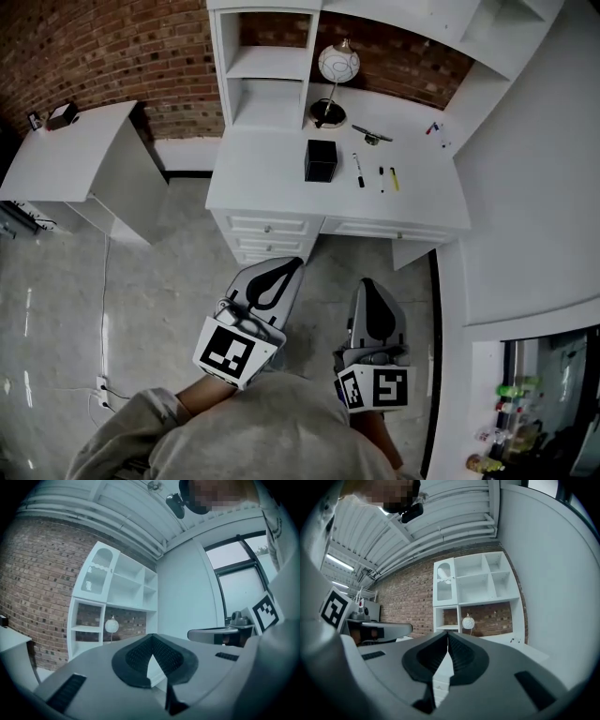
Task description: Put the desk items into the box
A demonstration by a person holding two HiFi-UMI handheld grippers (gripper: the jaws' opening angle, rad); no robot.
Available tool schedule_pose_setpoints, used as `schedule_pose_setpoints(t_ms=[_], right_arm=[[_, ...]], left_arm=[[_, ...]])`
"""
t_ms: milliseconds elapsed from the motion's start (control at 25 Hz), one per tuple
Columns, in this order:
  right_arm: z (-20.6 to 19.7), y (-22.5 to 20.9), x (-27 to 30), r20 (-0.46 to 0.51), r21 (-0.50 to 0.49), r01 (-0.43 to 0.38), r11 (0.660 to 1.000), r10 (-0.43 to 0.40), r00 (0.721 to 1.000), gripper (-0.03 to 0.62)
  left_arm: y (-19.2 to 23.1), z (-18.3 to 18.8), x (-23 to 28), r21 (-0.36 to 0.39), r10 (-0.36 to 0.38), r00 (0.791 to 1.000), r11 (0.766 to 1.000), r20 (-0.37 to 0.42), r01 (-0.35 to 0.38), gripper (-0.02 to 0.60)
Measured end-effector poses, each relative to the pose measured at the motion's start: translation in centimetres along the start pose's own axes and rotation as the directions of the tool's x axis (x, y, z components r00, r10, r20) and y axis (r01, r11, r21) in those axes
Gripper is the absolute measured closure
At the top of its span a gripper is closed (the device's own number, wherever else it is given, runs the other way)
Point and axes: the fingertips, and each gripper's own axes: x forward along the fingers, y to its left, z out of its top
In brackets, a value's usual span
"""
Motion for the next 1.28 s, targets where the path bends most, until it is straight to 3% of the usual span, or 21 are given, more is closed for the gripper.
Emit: schedule_pose_setpoints(t_ms=[240,520,960,1280], right_arm=[[-0.2,-1.2,4.3,-0.009,0.006,0.057,0.998,-0.057,0.998,0.576],[-1.3,-2.0,6.8,-0.045,0.017,0.078,0.997,-0.077,0.996,0.576],[-2.4,-3.6,12.4,-0.069,0.012,0.032,0.999,-0.031,0.997,0.576],[-2.9,-7.5,18.5,-0.074,0.019,-0.019,1.000,0.020,0.997,0.576]], left_arm=[[2.9,-0.2,3.8,0.004,-0.068,0.998,0.998,-0.007,0.068,0.574],[4.9,-1.2,6.3,-0.009,-0.090,0.996,0.996,-0.029,0.090,0.575],[7.9,-2.4,10.1,-0.008,-0.066,0.997,0.998,-0.045,0.065,0.575],[10.0,-2.7,16.7,0.019,-0.047,0.997,0.999,-0.057,0.048,0.574]])
